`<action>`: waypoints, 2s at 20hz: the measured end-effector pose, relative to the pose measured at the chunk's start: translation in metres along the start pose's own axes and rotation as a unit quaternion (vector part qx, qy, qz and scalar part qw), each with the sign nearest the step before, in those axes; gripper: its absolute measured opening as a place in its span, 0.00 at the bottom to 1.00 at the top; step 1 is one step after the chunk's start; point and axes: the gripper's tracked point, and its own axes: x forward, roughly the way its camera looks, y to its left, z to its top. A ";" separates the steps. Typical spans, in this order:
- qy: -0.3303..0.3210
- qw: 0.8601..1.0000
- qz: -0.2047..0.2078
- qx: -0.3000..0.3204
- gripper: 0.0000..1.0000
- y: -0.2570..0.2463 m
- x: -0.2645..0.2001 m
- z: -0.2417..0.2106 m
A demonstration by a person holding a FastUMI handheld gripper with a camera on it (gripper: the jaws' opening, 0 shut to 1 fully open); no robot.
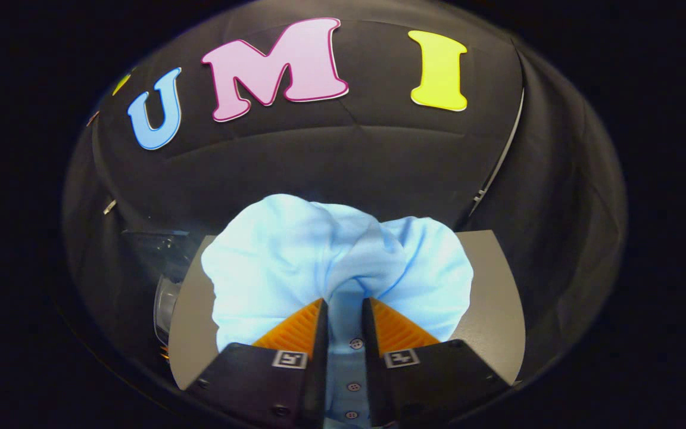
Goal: Put the clothes into the washing machine and then close the washing machine lid.
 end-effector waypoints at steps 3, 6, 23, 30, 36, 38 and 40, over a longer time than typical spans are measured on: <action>-0.010 1.000 -0.001 -0.005 0.10 0.000 0.000 -0.001; -0.026 1.000 0.003 -0.011 0.10 0.003 -0.005 -0.002; -0.219 0.974 0.059 -0.025 0.05 0.066 -0.199 0.039; -0.266 0.955 0.110 -0.064 0.05 0.151 -0.274 0.037; -0.263 0.936 0.213 -0.101 0.05 0.270 -0.282 0.017; -0.244 0.932 0.242 -0.119 0.05 0.307 -0.275 0.003; -0.228 0.928 0.264 -0.130 0.05 0.340 -0.266 -0.006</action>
